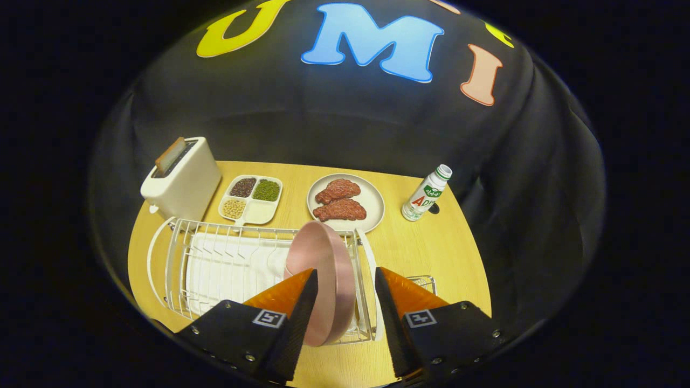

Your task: Take the plate from the dish rack, then take the spoon from the basket and place it into the plate.

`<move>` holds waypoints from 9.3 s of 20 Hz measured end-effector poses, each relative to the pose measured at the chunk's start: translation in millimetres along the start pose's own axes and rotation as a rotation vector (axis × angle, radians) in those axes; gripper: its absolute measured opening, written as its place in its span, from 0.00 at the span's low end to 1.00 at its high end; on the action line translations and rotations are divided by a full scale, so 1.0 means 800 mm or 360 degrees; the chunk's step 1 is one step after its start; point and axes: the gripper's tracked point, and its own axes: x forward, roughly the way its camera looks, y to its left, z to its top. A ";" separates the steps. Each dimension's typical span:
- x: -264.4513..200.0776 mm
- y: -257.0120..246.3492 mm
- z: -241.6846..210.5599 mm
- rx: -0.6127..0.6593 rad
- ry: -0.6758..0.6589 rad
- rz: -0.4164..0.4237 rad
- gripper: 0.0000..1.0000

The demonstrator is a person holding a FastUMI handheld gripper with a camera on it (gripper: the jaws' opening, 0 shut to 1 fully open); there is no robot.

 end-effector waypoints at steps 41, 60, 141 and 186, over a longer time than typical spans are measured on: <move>-0.055 0.000 0.048 0.0014 -0.0228 -0.0349 0.05; -0.178 -0.120 -0.086 0.0316 -0.0243 0.0235 0.05; 0.073 -0.207 -0.141 0.0461 -0.1091 0.0527 0.06; -0.153 -0.023 -0.232 0.0055 -0.0736 0.0708 0.03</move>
